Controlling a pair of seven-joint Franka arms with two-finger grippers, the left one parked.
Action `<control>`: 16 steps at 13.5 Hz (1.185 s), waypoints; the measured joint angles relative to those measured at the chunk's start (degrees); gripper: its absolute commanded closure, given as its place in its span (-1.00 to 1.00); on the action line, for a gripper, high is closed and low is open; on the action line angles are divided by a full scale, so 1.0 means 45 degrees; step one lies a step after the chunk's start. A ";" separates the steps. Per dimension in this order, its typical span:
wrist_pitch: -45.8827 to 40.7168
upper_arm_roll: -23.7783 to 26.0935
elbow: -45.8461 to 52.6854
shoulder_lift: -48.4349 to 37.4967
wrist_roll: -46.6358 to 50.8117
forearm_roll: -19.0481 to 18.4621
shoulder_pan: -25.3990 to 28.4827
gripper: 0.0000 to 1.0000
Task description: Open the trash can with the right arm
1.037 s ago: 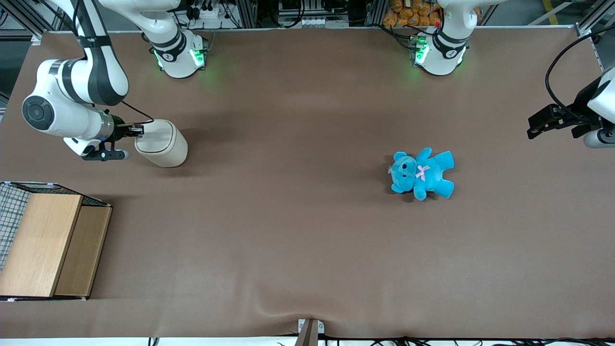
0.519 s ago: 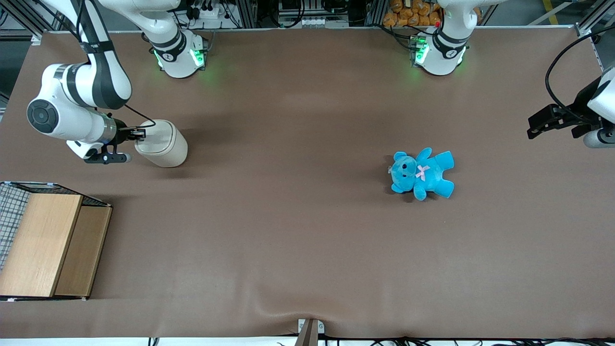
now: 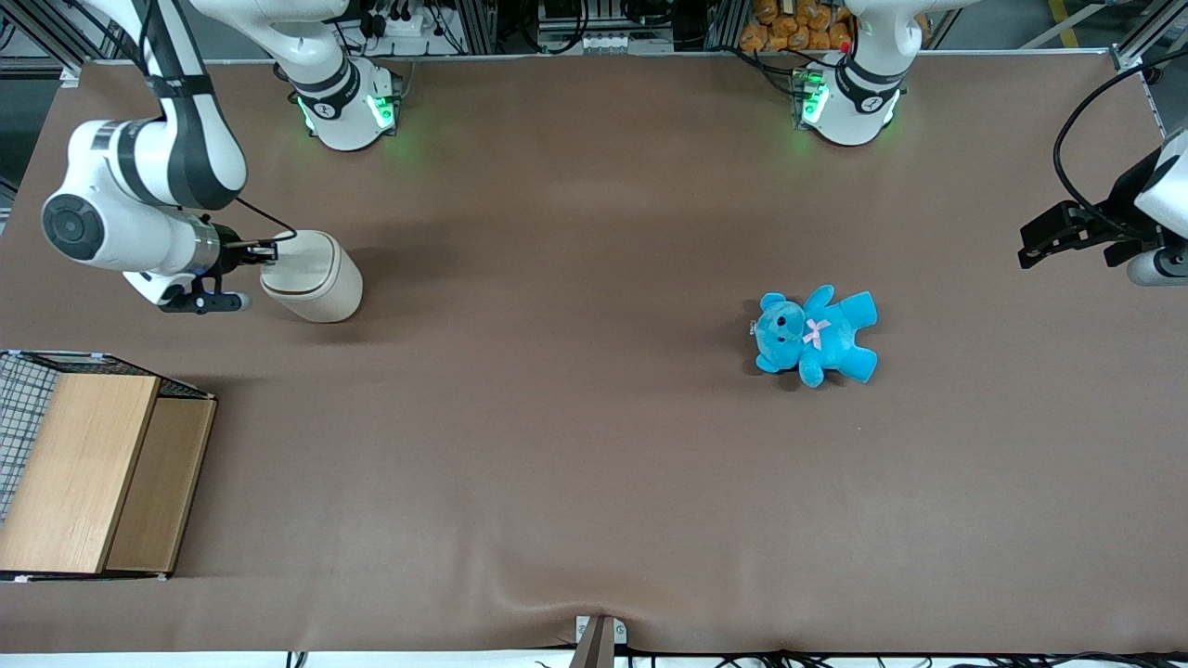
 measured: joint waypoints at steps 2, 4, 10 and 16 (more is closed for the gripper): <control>-0.1274 0.0016 0.0932 -0.0022 0.0012 0.0054 0.0018 1.00; -0.2402 0.0095 0.1806 -0.0039 0.0163 0.0543 0.0058 1.00; -0.4337 0.1290 0.3940 -0.0042 0.2208 0.1283 0.0335 -1.00; -0.5472 0.1523 0.7141 0.0280 0.2163 0.1286 0.0342 -1.00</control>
